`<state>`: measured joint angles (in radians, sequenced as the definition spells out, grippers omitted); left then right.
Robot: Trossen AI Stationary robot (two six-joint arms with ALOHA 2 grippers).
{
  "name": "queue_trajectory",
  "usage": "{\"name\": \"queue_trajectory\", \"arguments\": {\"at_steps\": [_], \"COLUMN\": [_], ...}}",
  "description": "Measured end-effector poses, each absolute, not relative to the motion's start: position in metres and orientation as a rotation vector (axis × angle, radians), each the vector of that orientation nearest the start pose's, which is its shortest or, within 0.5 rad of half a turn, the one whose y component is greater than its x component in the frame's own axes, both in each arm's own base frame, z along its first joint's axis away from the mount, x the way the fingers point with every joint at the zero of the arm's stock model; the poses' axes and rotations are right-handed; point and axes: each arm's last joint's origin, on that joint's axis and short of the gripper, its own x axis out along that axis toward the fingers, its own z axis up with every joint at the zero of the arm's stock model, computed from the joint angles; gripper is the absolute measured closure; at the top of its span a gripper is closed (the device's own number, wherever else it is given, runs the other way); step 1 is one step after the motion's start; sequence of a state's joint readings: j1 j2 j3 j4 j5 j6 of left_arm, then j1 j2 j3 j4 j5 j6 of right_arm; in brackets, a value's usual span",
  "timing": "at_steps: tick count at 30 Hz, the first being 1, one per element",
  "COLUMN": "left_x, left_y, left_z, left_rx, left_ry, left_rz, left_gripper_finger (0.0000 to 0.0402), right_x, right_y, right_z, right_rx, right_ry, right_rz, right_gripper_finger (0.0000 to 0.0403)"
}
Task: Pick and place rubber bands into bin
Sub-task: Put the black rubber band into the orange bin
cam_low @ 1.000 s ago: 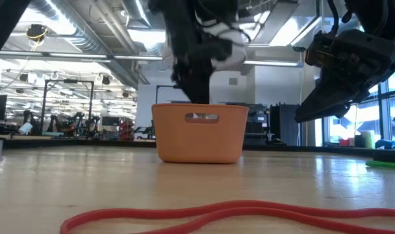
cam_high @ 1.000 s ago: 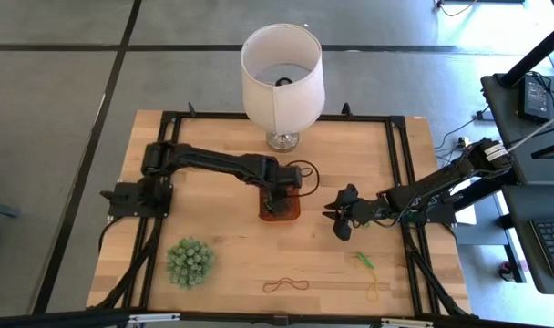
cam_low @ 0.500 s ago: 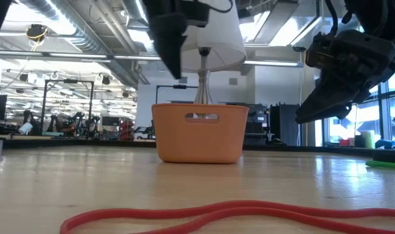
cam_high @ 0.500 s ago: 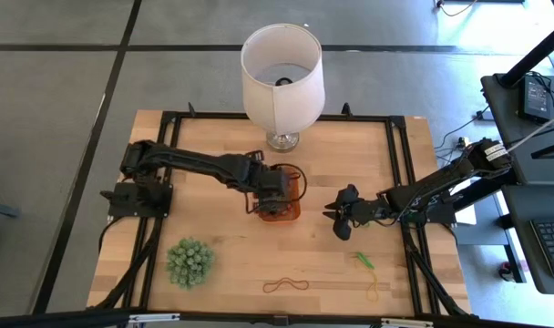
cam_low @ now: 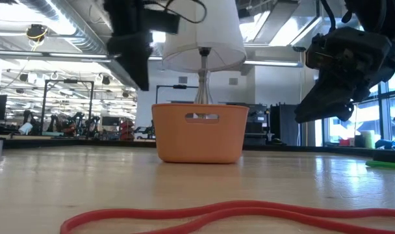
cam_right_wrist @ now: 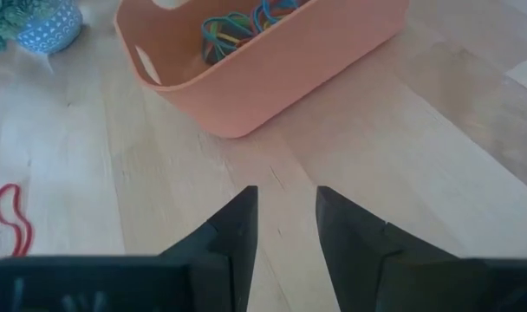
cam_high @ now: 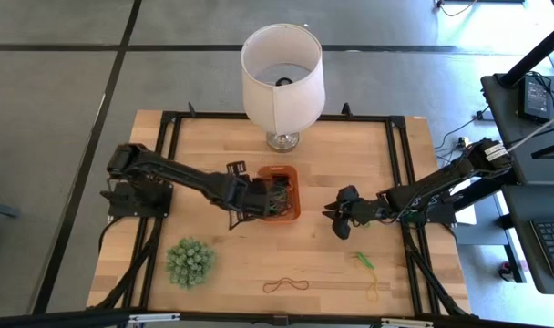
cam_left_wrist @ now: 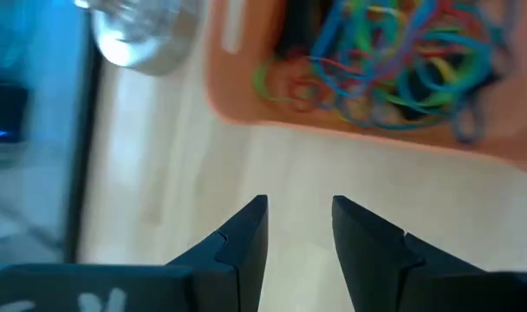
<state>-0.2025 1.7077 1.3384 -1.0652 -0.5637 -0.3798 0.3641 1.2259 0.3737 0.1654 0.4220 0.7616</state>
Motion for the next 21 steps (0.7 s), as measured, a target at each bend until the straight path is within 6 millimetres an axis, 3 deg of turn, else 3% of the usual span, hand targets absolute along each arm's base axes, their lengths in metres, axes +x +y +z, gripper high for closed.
{"name": "queue_trajectory", "arguments": {"at_steps": [7,14,21], "left_x": [0.273,0.233,0.207], "left_y": [-0.05,-0.035,-0.029], "left_z": [0.231,0.222,0.205], "left_rx": [0.114,0.019,0.036], "left_ry": [1.083,0.904,0.957], "left_rz": [0.333,0.219,0.231], "left_gripper_finger": [0.0277,0.0277,0.0277], "right_x": [0.201,0.206,0.214], "right_y": [0.064,0.068,0.072], "right_z": [0.148,0.155,0.171], "right_rx": [0.501,0.546,0.521], "right_ry": [0.567,0.535,0.599], "right_rz": [-0.288,-0.216,-0.214], "right_gripper_finger": [0.0281,0.0281,0.0281]}}
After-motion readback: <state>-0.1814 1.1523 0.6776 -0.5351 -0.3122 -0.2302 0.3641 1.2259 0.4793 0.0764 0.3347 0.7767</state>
